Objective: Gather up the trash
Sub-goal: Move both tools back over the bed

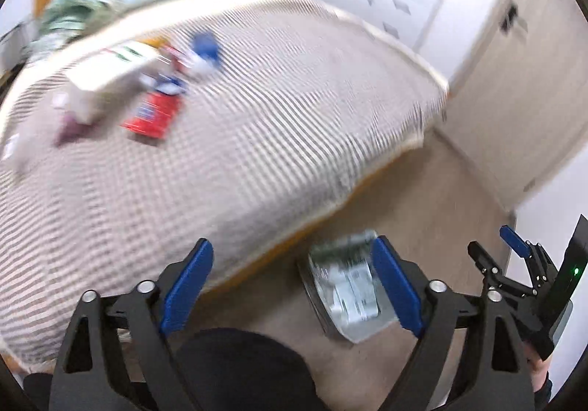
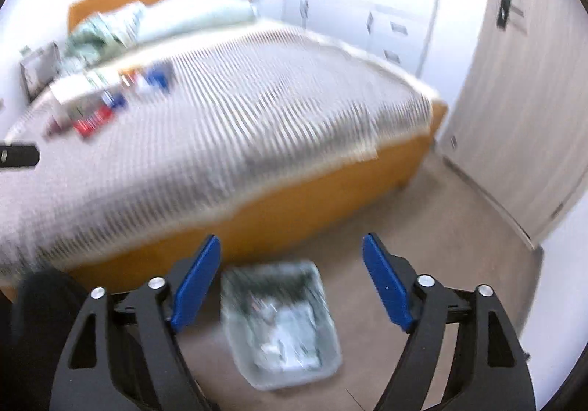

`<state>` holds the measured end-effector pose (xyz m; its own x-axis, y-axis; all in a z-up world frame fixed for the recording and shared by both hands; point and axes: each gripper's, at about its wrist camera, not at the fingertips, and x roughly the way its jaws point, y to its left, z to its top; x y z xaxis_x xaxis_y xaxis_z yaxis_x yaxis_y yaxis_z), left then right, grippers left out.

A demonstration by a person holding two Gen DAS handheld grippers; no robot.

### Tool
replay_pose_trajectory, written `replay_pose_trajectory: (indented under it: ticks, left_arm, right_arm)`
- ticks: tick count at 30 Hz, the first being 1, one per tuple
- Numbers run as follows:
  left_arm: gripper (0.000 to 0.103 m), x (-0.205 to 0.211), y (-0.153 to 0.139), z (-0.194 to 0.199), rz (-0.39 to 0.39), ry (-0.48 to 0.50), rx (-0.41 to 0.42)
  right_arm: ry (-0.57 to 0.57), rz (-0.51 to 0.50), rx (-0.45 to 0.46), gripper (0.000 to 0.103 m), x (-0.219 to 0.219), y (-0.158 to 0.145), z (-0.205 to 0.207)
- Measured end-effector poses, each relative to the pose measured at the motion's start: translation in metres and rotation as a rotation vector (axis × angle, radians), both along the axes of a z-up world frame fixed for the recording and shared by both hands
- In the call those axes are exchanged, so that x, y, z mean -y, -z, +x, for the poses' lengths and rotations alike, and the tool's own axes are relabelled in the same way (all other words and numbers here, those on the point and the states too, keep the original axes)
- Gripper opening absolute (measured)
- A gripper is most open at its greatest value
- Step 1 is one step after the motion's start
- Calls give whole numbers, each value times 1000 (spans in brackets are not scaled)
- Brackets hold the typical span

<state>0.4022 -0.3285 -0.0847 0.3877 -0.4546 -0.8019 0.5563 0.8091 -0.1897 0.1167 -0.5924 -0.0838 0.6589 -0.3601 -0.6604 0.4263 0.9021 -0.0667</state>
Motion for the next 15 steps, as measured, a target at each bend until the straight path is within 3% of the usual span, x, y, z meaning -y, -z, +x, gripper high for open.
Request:
replay_pose_trajectory:
  ticks: [3, 7, 15]
  left_arm:
    - [90, -66, -33, -4, -62, -74, 81]
    - [92, -133, -46, 3, -54, -149, 169]
    - [92, -239, -3, 60, -35, -270, 171]
  right_arm:
    - [-53, -16, 81, 77, -31, -32, 11]
    - [-138, -42, 160, 77, -78, -63, 28]
    - [-257, 1, 181, 77, -153, -75, 104]
